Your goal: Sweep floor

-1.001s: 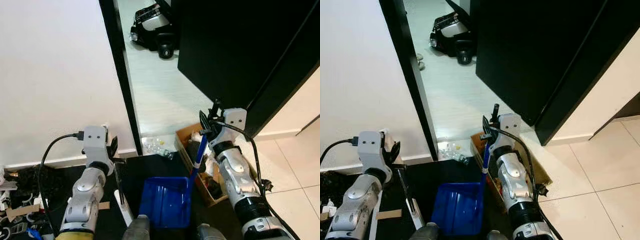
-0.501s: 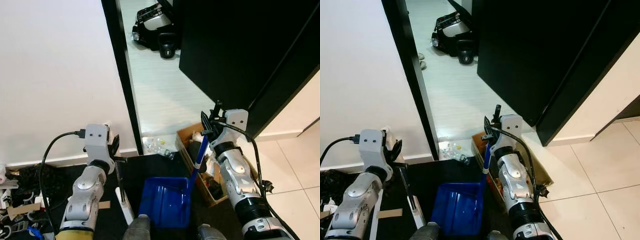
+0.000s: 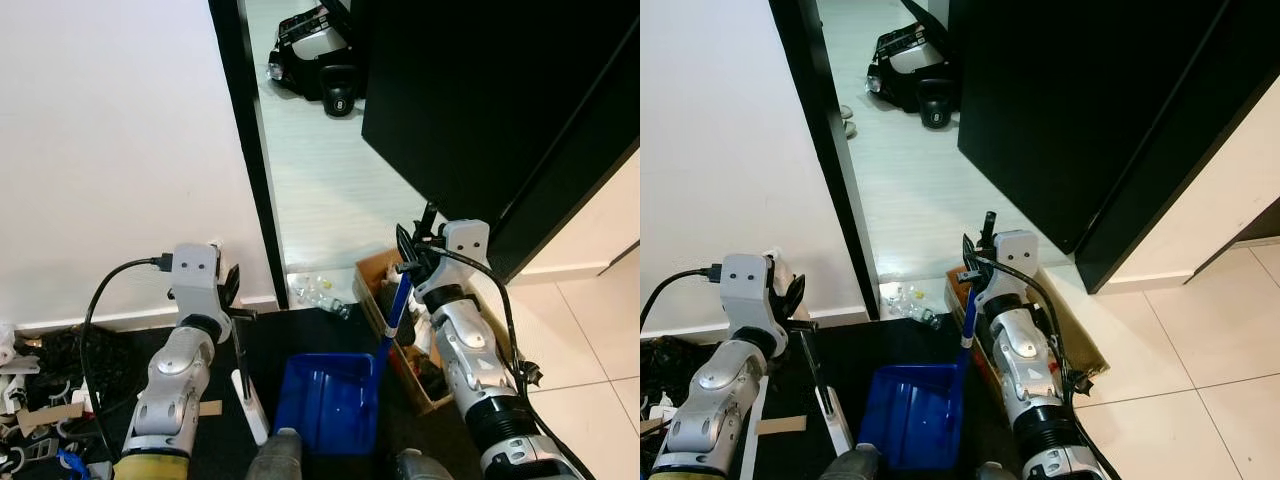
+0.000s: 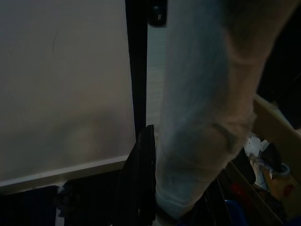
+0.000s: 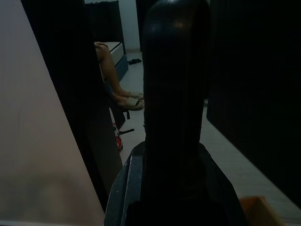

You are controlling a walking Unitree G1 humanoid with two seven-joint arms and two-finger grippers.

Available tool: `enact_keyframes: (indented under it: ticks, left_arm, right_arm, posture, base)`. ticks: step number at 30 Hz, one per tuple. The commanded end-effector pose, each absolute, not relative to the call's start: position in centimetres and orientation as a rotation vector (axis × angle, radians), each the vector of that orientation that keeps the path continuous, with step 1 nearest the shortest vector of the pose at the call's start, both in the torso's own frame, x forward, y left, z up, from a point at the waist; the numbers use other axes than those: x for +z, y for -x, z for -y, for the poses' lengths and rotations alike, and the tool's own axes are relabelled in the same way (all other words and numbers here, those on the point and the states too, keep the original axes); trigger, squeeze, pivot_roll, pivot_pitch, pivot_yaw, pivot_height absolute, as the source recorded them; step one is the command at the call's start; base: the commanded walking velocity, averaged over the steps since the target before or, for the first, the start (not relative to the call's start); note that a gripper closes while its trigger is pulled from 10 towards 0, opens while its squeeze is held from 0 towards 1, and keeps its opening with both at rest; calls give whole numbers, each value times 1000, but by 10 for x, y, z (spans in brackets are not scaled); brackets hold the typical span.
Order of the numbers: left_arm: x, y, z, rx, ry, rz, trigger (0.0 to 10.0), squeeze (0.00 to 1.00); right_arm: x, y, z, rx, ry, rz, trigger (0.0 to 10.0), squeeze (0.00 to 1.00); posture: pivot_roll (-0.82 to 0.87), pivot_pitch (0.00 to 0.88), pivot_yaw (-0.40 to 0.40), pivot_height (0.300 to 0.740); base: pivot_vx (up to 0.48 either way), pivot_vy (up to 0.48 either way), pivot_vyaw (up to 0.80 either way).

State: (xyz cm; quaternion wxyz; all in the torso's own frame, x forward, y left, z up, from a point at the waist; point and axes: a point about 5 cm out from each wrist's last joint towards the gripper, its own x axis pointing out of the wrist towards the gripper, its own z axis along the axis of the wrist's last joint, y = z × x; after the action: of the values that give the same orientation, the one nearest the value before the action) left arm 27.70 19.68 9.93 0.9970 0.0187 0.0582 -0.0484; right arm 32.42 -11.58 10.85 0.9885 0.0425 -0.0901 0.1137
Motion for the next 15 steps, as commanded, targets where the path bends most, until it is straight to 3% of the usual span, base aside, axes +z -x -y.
enact_keyframes:
  ticks: [1,15]
  left_arm:
    - [98,-277,-194,-108,-45,-117,10000,0]
    - [93,-277,-194,-104,-49,-130,10000,0]
  right_arm:
    - [106,-324,117,225,-81,177,10000,0]
    - [106,-325,118,224,-82,176,10000,0]
  posture:
    - [203,105,-1,740]
    - [200,84,0,740]
  base:
    - [0,0,0]
    - [0,0,0]
